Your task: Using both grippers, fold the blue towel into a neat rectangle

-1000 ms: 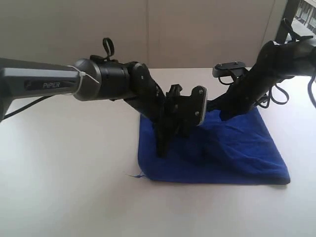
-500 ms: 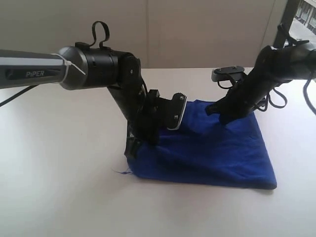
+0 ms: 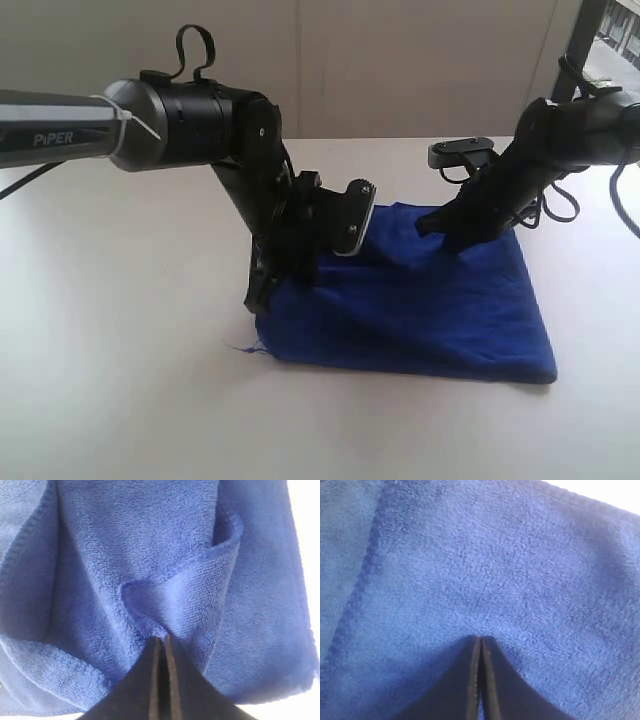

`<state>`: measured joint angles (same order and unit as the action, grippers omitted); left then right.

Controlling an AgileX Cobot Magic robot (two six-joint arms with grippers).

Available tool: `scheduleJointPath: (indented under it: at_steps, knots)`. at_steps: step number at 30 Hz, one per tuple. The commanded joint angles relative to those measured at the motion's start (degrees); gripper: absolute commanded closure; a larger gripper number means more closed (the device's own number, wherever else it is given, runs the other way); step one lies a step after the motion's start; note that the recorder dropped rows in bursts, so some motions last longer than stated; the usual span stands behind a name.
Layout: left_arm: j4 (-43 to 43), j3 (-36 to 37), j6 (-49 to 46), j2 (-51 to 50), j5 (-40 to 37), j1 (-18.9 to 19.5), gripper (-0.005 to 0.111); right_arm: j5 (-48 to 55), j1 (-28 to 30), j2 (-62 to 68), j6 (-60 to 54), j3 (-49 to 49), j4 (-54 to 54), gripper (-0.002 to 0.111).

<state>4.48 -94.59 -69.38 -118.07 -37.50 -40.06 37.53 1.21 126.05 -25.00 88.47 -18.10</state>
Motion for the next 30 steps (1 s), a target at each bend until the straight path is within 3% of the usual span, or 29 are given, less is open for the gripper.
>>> scheduleJointPath:
  at_steps: [1,10,17,21,27,30]
  knots:
    - [-0.9,-0.2,0.4,1.3,-2.9,0.1,0.107,-0.6,0.5,0.3,-0.7,0.1,0.1,0.108]
    - [-1.7,-0.2,0.4,3.1,-6.0,0.3,0.107,-0.9,0.5,0.3,-0.7,0.1,0.2,0.108]
    - [-1.7,-0.2,0.4,3.1,-8.7,2.5,0.106,-0.9,0.5,0.3,-0.7,0.1,0.2,0.108]
    - [-1.7,-0.2,0.4,2.8,-7.2,2.8,0.088,-0.8,0.5,0.3,-0.7,0.1,0.2,0.108]
    - [-1.6,-0.2,0.4,1.4,-6.5,2.8,0.045,-0.5,0.5,0.3,-0.7,0.1,0.2,0.108]
    - [-1.0,-0.2,0.4,1.3,-5.3,2.8,0.038,-0.5,0.5,0.3,-0.7,0.1,0.2,0.108]
